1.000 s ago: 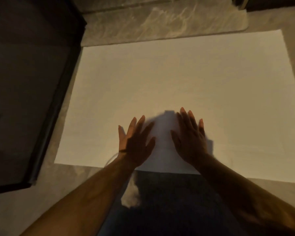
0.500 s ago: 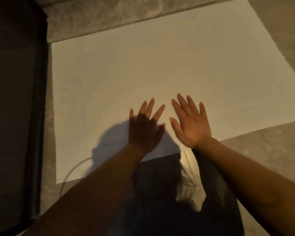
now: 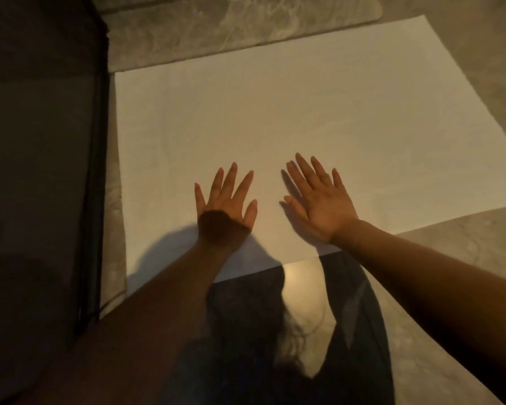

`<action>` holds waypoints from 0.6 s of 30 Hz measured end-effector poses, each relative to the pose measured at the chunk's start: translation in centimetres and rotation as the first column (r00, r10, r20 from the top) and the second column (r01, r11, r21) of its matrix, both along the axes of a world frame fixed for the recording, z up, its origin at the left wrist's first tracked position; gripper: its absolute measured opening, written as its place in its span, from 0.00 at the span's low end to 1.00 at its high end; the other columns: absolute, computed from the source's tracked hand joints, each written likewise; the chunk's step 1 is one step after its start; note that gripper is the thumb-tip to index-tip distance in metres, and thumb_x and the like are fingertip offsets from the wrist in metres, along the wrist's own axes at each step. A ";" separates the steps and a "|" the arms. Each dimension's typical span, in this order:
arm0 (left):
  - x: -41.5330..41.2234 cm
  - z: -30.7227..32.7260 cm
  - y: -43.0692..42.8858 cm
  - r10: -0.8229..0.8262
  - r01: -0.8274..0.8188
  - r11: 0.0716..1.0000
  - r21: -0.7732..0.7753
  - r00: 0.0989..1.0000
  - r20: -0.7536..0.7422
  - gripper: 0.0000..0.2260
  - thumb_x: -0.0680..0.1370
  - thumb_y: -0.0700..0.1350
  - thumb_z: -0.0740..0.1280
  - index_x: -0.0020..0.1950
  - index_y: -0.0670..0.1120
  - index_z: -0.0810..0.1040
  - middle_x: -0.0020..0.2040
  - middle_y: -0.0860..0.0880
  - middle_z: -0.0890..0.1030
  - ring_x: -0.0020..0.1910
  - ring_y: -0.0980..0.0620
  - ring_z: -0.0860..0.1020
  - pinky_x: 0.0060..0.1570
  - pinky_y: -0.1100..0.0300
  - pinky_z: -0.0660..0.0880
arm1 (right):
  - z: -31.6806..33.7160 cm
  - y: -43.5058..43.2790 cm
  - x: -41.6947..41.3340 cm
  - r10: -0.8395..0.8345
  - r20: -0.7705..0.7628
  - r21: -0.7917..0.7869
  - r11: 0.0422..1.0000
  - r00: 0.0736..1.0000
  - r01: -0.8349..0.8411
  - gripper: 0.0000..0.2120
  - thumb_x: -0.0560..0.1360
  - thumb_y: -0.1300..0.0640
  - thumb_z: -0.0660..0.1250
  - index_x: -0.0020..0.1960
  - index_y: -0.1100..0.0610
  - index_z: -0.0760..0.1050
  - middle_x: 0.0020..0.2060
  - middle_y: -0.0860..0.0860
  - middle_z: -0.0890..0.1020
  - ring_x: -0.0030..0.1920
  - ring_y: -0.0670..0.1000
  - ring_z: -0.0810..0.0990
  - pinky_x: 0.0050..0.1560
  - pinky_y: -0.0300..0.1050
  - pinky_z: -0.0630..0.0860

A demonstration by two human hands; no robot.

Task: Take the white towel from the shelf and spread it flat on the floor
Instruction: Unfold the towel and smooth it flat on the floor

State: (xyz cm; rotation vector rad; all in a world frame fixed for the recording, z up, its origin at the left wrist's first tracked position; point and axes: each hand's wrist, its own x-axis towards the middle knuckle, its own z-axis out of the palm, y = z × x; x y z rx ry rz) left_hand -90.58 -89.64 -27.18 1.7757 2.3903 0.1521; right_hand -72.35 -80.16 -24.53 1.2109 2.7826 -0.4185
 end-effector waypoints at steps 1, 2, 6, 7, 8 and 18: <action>-0.7 -0.1 -0.6 0.025 -0.025 1.000 0.000 1.000 0.008 0.26 0.78 0.58 0.46 0.76 0.58 0.50 0.78 0.51 0.51 0.77 0.49 0.49 0.71 0.41 0.40 | -0.4 -0.7 -1.4 0.010 -0.024 -0.008 1.000 1.000 -0.010 0.30 0.77 0.36 0.37 0.75 0.45 0.36 0.76 0.47 0.38 0.74 0.50 0.33 0.70 0.53 0.33; -1.4 -0.3 -1.4 0.044 -0.044 0.999 0.008 0.999 0.020 0.25 0.78 0.58 0.47 0.76 0.59 0.51 0.78 0.51 0.51 0.77 0.49 0.49 0.71 0.41 0.40 | -0.8 -1.5 -2.8 0.018 -0.048 -0.020 1.000 0.999 -0.019 0.29 0.78 0.38 0.38 0.75 0.46 0.38 0.76 0.47 0.39 0.74 0.50 0.35 0.71 0.53 0.34; -4.0 -0.5 -5.4 0.062 -0.063 0.998 0.030 0.998 0.018 0.24 0.79 0.59 0.48 0.75 0.59 0.54 0.78 0.50 0.53 0.77 0.48 0.51 0.71 0.41 0.43 | -2.7 -3.6 -5.3 0.012 -0.069 -0.008 1.000 0.998 -0.013 0.27 0.79 0.39 0.39 0.76 0.45 0.42 0.77 0.48 0.43 0.75 0.51 0.39 0.71 0.56 0.35; -4.6 -0.5 -6.3 0.060 -0.060 0.998 0.023 0.998 0.014 0.24 0.79 0.59 0.48 0.75 0.59 0.54 0.78 0.49 0.53 0.77 0.48 0.51 0.72 0.41 0.44 | -2.9 -3.7 -5.3 0.008 -0.066 0.007 1.000 0.998 -0.007 0.28 0.78 0.39 0.39 0.76 0.45 0.42 0.77 0.48 0.43 0.76 0.51 0.39 0.71 0.56 0.35; -5.1 -0.3 -7.1 0.063 -0.063 0.998 0.015 0.998 0.016 0.24 0.79 0.60 0.47 0.75 0.59 0.54 0.78 0.48 0.53 0.77 0.47 0.51 0.72 0.42 0.44 | -3.0 -3.7 -5.2 0.004 -0.067 0.014 1.000 0.998 -0.003 0.28 0.78 0.39 0.39 0.76 0.45 0.43 0.77 0.48 0.44 0.76 0.51 0.40 0.71 0.55 0.35; -7.6 1.5 -5.2 0.112 -0.112 0.994 0.019 0.994 0.004 0.25 0.79 0.60 0.47 0.76 0.56 0.53 0.79 0.48 0.50 0.77 0.47 0.47 0.72 0.44 0.41 | -2.0 -1.8 -8.6 0.031 -0.054 -0.015 0.999 0.998 -0.032 0.29 0.77 0.39 0.37 0.76 0.47 0.41 0.77 0.49 0.41 0.75 0.53 0.37 0.71 0.58 0.35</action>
